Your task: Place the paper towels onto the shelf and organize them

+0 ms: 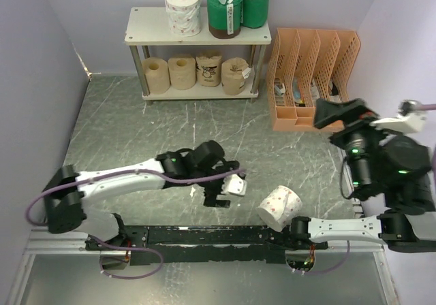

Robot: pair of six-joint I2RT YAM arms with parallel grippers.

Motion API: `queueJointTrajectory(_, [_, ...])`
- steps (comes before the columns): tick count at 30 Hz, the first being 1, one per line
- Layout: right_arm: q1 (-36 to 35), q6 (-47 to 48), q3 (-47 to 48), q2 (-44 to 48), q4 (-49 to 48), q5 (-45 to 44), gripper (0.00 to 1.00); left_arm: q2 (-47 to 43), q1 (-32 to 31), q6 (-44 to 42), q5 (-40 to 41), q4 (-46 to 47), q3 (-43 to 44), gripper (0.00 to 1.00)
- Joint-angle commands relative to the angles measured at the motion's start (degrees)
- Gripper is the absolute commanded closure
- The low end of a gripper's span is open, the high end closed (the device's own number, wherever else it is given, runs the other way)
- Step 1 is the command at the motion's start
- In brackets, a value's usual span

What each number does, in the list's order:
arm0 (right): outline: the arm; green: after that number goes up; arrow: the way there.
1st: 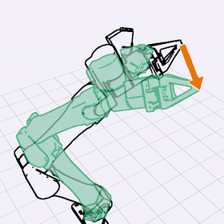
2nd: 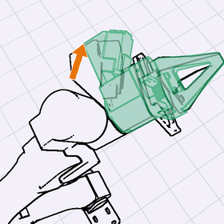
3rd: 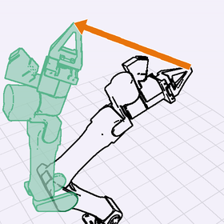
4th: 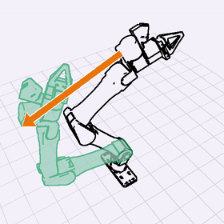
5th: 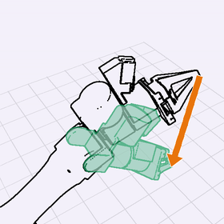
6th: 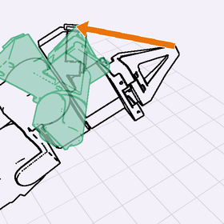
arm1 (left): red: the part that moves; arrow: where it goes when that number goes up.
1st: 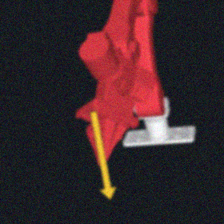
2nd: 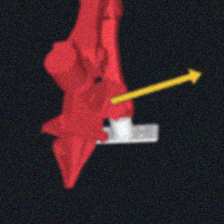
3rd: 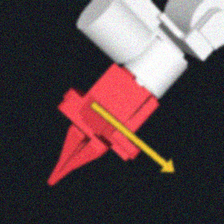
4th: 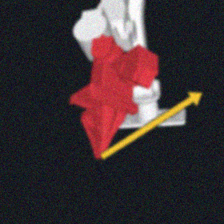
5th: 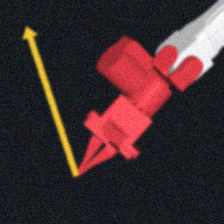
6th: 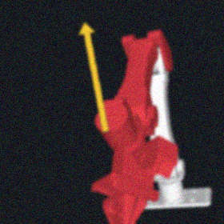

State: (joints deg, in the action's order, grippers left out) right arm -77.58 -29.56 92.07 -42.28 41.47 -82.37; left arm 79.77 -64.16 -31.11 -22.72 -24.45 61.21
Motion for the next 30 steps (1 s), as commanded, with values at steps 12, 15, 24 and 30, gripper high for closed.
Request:
queueJointTrajectory(12, [2.7,-30.2,-1.9,-2.0,33.1,2.3,0.0,23.7,-6.8,-6.3,-4.7,26.7,8.7,0.0])
queueJointTrajectory(15, [3.1,-30.5,-0.8,-2.3,35.1,2.6,0.0,25.9,-7.3,-4.3,-7.5,27.4,10.5,0.0])
queueJointTrajectory(24, [3.8,-31.3,-0.3,0.7,37.3,2.7,0.0,29.3,-9.8,-2.6,-9.0,26.9,12.1,0.15])
queueJointTrajectory(30, [5.1,-31.2,-1.6,4.3,37.3,4.1,0.0,30.5,-12.2,-3.0,-7.6,24.9,11.6,0.4])
